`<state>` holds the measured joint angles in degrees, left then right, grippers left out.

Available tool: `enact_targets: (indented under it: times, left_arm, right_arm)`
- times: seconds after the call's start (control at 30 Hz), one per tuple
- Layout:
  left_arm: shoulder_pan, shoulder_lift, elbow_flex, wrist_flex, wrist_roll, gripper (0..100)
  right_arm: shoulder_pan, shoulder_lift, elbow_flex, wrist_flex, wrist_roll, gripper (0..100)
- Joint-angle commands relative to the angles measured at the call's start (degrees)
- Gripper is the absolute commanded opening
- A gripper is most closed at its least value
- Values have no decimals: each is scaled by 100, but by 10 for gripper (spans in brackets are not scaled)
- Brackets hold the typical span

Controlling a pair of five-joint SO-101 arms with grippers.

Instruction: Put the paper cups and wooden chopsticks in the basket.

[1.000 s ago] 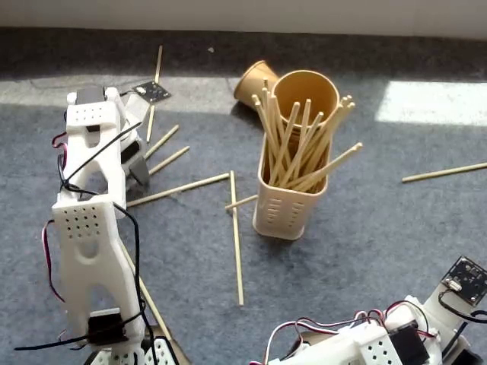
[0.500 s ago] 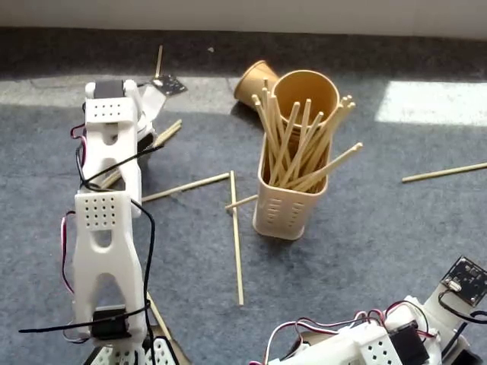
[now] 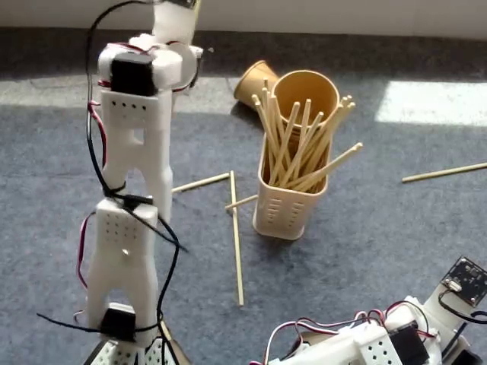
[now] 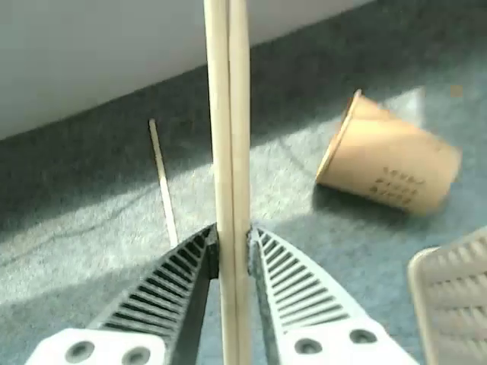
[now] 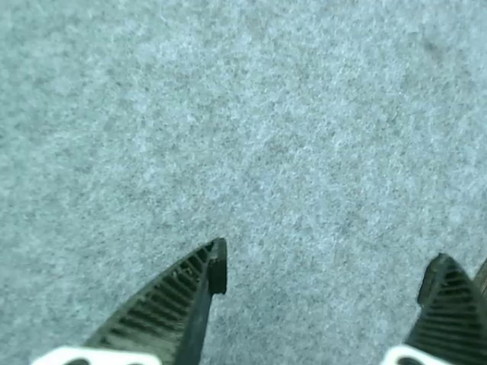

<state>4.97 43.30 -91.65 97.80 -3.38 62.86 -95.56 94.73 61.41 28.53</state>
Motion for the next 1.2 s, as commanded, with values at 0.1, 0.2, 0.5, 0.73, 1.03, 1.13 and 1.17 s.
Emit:
enact_targets:
  times: [0.1,0.2,0.5,0.73,1.03,1.13,1.17]
  left_arm:
    - [1534,-1736,-338,-985,2066,4]
    - [1780,-1947,-303,-1284,2875,5]
    - [2062,-2009,-338,-1073,3314,5]
    - [2088,-1956,-295,-747,3297,5]
    - [2343,-2000,-338,-352,3174,178]
    - [2343,-2009,-338,-360,3165,170]
    - [2308,-2009,-338,-352,3156,170]
  right_arm:
    - [-101,-48,75,40,-53,382]
    - [-101,-48,75,40,-53,382]
    - [-110,-48,75,40,-62,382]
    - [-110,-48,75,40,-62,382]
    - [-303,-48,75,40,-62,382]
    - [-303,-48,75,40,-62,382]
    - [-303,-48,75,40,-62,382]
